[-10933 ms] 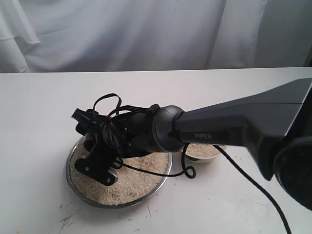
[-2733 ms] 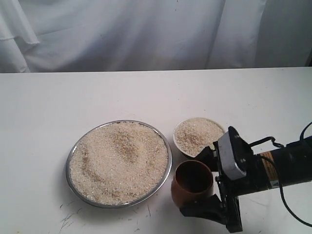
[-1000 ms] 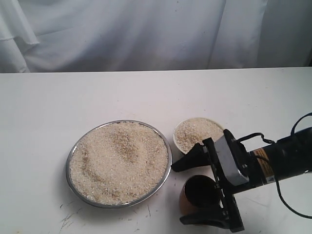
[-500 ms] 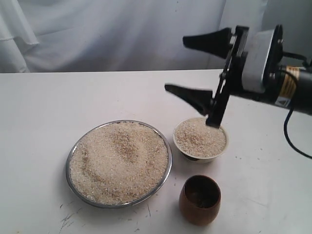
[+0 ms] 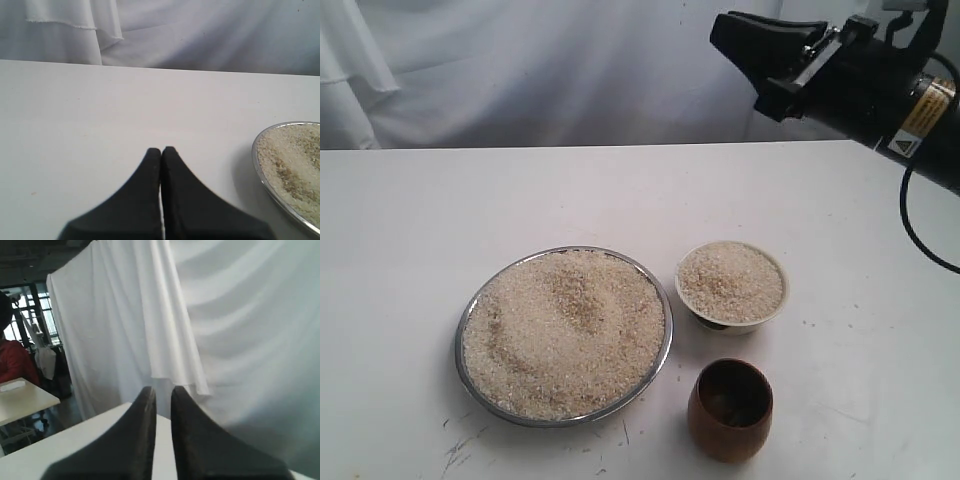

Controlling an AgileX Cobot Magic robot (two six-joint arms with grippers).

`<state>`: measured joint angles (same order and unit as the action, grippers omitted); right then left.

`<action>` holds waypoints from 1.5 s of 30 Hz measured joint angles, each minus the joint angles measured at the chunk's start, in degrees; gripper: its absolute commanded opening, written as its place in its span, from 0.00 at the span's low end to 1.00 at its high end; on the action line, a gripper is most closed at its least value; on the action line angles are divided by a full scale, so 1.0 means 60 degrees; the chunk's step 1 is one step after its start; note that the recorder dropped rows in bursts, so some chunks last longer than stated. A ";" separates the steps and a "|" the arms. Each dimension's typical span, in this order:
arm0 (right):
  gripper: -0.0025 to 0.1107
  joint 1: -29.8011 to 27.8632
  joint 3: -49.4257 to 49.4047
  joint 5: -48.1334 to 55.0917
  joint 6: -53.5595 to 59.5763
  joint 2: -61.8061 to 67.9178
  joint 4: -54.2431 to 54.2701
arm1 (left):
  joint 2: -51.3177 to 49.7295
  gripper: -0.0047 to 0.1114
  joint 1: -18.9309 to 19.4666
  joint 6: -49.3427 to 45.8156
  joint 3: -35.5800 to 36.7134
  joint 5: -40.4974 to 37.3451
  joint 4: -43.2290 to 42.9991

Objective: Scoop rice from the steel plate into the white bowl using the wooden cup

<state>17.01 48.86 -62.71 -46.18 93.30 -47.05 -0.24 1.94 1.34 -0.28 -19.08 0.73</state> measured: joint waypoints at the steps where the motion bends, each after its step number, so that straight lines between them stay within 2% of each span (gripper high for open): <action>1: 0.08 0.0000 0.0000 0.0276 -0.0127 0.0000 -0.0020 | 0.0000 0.04 0.0000 0.0000 0.0000 0.0000 0.0000; 8: 0.08 0.0000 0.0000 0.3119 -0.0684 0.0000 -0.0257 | 0.0000 0.04 0.0000 0.0000 0.0000 0.0000 0.0000; 18: 0.08 -0.0263 0.0000 0.5744 -0.0134 -0.0253 0.0231 | 0.0000 0.04 0.0000 0.0000 0.0000 0.0000 0.0000; 26: 0.08 -0.0263 0.0000 1.0174 0.1259 -0.2583 0.0856 | 0.0000 0.04 0.0000 0.0000 0.0000 0.0000 0.0000; 30: 0.08 -0.0303 0.0000 1.1621 0.1528 -0.4087 0.0856 | 0.0000 0.04 0.0000 0.0000 0.0000 0.0000 0.0000; 37: 0.02 -0.0664 -0.0284 1.2293 0.1564 -0.6627 0.0748 | 0.0000 0.04 0.0000 0.0000 0.0000 0.0000 0.0000; 45: 0.02 -0.1067 -0.2403 1.2006 0.1564 -0.9385 0.0410 | 0.0000 0.04 0.0000 0.0000 0.0000 0.0000 0.0000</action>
<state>10.61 34.44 9.33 -36.80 36.99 -44.59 -0.24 1.94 1.34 -0.28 -19.08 0.73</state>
